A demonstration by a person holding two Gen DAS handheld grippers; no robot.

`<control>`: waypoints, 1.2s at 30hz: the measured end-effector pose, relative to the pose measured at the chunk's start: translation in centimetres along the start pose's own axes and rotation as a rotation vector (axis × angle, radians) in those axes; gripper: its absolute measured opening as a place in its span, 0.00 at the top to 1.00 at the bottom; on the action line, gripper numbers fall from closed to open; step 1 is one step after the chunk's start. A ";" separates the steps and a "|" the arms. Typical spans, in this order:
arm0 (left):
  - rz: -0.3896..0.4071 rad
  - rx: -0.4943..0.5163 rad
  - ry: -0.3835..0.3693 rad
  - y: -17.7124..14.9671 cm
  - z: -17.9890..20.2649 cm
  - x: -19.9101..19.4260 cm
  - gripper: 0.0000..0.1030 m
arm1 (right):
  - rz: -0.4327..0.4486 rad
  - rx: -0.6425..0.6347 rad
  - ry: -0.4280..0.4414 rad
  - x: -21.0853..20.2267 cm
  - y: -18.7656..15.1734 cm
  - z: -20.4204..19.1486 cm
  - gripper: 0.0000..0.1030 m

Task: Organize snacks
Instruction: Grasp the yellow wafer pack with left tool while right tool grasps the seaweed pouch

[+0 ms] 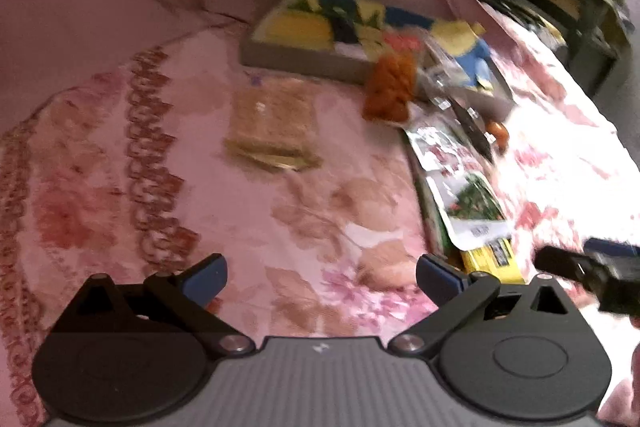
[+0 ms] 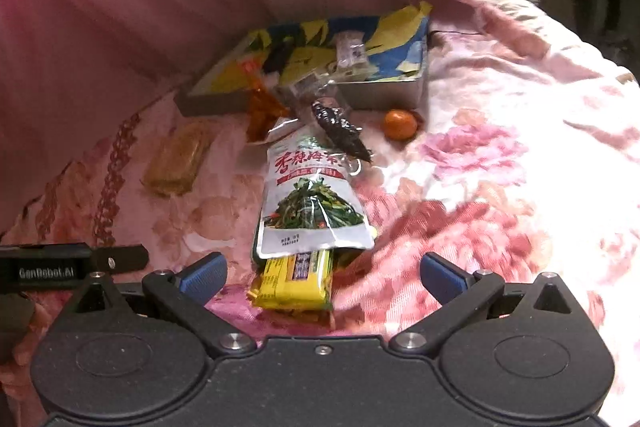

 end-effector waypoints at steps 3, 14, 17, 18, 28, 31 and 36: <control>-0.025 0.063 -0.042 -0.3 1.4 0.8 0.01 | -0.021 -0.070 0.007 1.8 1.7 0.0 0.01; -0.021 0.216 -0.214 -1.0 5.8 2.8 0.01 | -0.078 -0.154 0.072 9.2 5.4 -1.7 0.04; -0.025 0.207 -0.258 -1.0 6.5 3.6 0.03 | -0.090 -0.178 0.049 10.6 5.5 -2.3 0.09; -0.027 0.203 -0.273 -0.9 6.7 3.9 0.05 | -0.086 -0.184 0.032 10.9 5.5 -2.3 0.11; -0.039 0.227 -0.337 -1.1 8.4 5.0 0.19 | -0.074 -0.161 0.036 10.7 6.3 -1.9 0.49; -0.039 0.215 -0.343 -1.1 8.2 4.9 0.22 | -0.068 -0.138 0.035 10.1 6.6 -1.5 0.63; -0.040 0.223 -0.331 -1.0 8.3 4.8 0.22 | -0.096 -0.072 0.066 10.2 6.6 -0.2 0.44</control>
Point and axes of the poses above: each gripper's, at about its wrist camera, not at the fingertips, and x roughly the way its jaws point, z to its right, y to its top, the point moved 3 cm from there along x, roughly the way its jaws point, and after that the axes turned 4 degrees about x, right-handed, at the moved point
